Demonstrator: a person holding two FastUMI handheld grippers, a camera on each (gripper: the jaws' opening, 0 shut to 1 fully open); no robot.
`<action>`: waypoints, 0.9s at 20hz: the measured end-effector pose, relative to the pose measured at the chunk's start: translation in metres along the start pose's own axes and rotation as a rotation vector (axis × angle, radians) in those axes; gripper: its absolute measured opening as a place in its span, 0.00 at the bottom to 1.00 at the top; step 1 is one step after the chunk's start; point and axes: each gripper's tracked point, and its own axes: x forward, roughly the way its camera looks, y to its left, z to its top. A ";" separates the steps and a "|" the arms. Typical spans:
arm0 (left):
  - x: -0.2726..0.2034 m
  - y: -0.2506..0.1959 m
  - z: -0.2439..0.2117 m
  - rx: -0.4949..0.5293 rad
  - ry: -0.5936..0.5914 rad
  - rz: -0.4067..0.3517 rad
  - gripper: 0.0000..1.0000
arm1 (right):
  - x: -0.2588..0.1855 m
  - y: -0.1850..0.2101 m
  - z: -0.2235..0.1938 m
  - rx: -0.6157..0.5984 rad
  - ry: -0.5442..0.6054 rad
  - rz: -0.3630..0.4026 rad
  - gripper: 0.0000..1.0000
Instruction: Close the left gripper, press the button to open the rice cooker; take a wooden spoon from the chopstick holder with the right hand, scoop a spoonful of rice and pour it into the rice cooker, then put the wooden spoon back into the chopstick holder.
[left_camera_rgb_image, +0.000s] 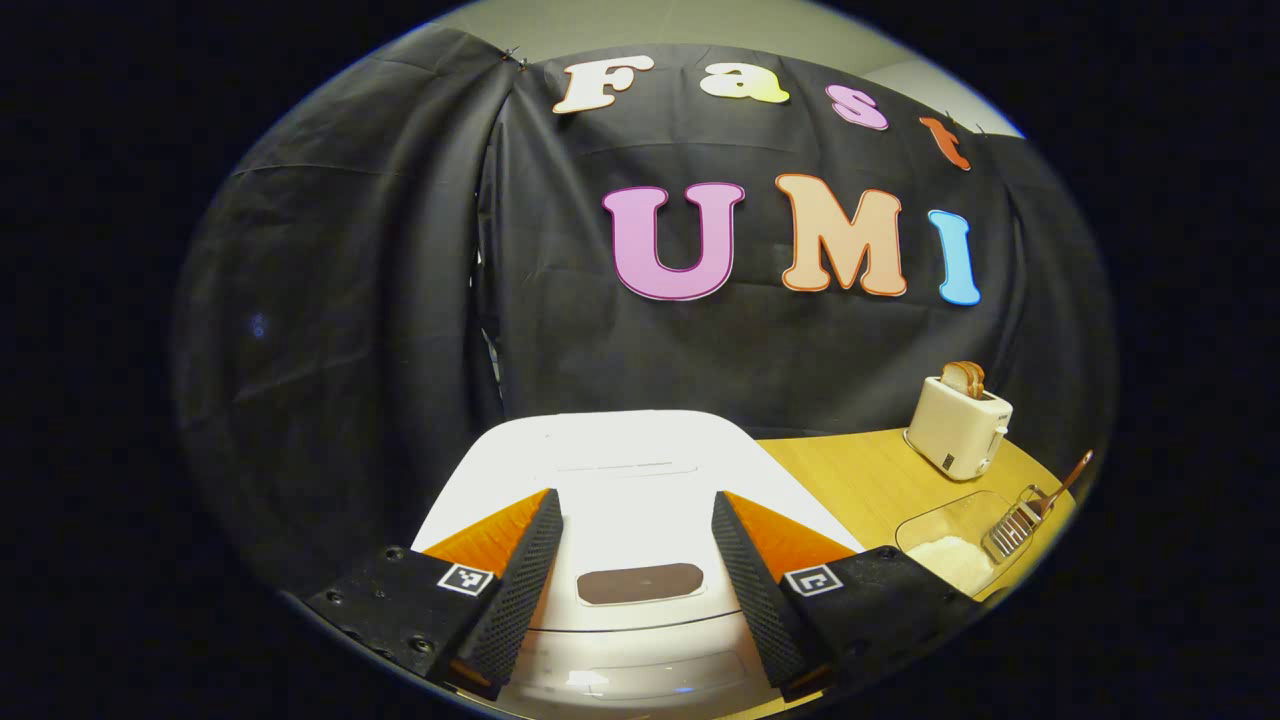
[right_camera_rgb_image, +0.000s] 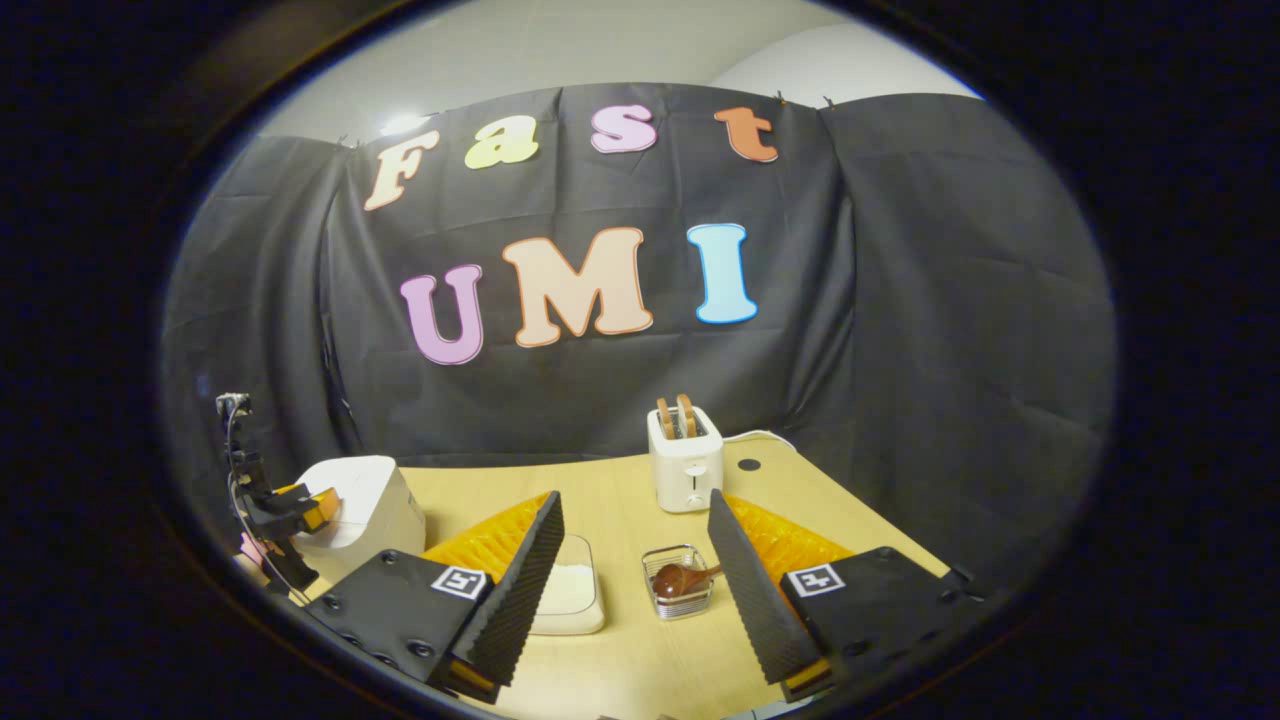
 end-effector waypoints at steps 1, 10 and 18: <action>0.001 0.000 0.002 0.011 0.001 -0.005 0.89 | 0.000 0.001 0.001 -0.003 -0.006 0.002 0.91; -0.025 -0.004 0.045 0.018 -0.029 -0.012 0.87 | -0.002 0.014 0.018 -0.026 -0.062 0.023 0.91; -0.076 -0.044 0.089 -0.010 -0.053 -0.065 0.89 | 0.001 0.024 0.030 -0.026 -0.099 0.045 0.91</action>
